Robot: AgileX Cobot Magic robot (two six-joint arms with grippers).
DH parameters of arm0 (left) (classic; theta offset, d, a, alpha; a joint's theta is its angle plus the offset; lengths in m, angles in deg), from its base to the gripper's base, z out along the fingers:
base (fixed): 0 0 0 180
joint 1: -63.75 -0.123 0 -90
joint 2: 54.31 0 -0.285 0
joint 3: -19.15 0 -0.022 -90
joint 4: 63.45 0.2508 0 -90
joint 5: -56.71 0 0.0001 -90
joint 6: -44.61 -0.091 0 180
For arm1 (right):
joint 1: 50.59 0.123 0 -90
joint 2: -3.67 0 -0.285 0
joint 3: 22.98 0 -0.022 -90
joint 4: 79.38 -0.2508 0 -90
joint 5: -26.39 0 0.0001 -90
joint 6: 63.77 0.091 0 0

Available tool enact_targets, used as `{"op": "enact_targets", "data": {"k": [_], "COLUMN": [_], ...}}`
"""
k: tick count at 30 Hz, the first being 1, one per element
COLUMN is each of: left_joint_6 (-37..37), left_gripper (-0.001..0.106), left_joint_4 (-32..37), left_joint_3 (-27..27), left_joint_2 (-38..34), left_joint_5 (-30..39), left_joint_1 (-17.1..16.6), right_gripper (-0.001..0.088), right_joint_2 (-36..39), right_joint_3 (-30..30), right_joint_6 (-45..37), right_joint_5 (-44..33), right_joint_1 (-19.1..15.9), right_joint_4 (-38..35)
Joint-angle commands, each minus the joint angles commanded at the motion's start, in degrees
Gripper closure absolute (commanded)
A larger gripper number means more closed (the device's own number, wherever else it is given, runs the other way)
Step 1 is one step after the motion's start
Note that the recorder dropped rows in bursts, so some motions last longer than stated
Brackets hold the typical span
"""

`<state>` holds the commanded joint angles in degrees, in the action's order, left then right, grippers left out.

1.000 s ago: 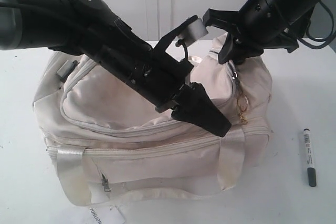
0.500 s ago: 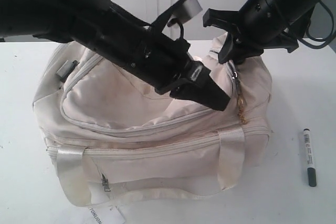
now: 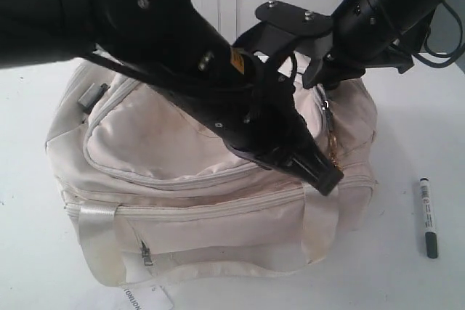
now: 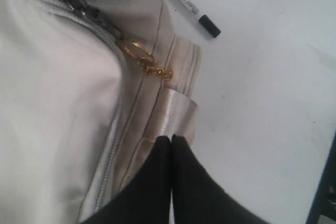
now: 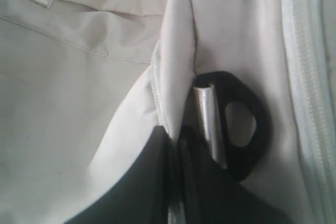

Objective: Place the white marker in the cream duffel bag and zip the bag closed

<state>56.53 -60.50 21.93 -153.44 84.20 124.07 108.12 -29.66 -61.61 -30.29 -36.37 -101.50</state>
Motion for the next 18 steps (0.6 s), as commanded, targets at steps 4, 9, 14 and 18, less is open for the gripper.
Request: {"op": "enact_targets", "data": {"k": [4, 9, 14, 18], "left_joint_6": [20.3, 51.4, 83.0, 96.6], "left_gripper": [0.105, 0.105, 0.105, 0.105], "left_joint_4": [18.8, 47.9, 73.5, 83.3], "left_joint_3": [-1.4, -5.4, -10.2, -15.3], "left_joint_2": [0.1, 0.1, 1.1, 3.5], "left_joint_5": [-2.6, -0.7, 0.0, -2.0], "left_joint_1": [4.2, 9.9, 14.2, 14.6], "right_gripper": [0.0868, 0.0868, 0.0868, 0.0868], "right_joint_2": [0.0, 0.0, 0.0, 0.0], "right_joint_3": [0.0, 0.0, 0.0, 0.0], "right_joint_6": [0.0, 0.0, 0.0, 0.0], "right_joint_5": [-0.1, -0.5, -0.7, -0.7], "right_joint_1": [0.0, 0.0, 0.0, 0.0], "right_joint_4": [0.0, 0.0, 0.0, 0.1]}}
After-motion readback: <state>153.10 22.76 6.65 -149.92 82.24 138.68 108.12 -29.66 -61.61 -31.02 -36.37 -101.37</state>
